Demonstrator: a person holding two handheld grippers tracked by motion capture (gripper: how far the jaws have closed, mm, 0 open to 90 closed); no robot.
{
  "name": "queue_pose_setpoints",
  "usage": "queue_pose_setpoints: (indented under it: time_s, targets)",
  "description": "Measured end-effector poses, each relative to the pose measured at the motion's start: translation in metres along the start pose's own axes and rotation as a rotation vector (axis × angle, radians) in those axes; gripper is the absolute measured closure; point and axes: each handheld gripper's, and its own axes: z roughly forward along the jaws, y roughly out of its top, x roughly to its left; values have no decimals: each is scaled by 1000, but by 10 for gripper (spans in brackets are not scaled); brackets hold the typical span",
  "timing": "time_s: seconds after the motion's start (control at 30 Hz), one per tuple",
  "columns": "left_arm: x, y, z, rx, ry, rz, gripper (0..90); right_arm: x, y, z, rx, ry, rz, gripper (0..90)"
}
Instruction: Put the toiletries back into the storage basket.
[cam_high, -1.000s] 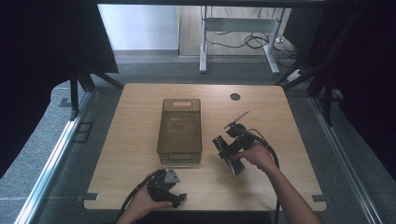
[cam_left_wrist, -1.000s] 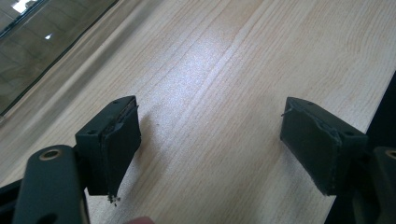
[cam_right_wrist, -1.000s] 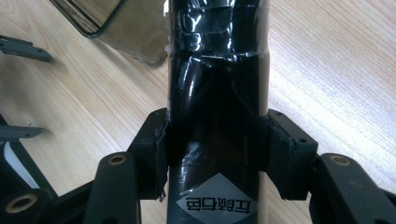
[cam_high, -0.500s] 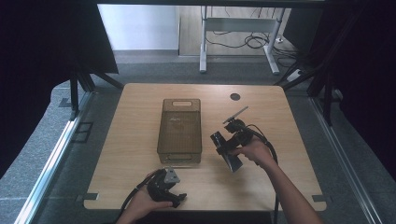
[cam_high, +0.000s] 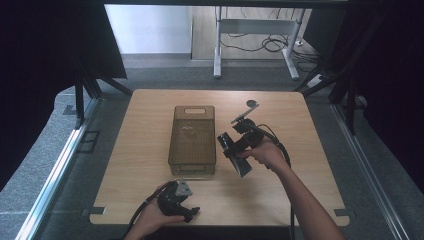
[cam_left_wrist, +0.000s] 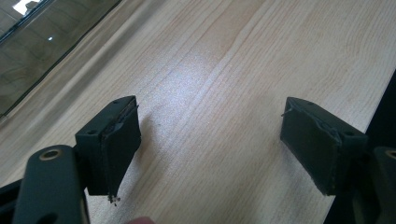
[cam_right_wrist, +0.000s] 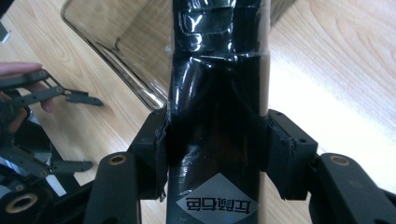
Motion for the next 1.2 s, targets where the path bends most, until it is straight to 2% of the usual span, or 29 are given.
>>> queue_pose_setpoints:
  time_s: [0.27,0.7,0.8,1.2]
  targets:
    - [1,0,-1,-5,1,-3,203,7,18,3,6,8,-4,462]
    - [0,0,-1,-3,-1,-3,203,18,37,6,2,29,-3,463]
    - [0,0,-1,-5,-2,-3,203,20,44,11,12,41,14,465]
    - [1,0,-3,-9,-3,-1,203,24,59,26,24,53,29,465]
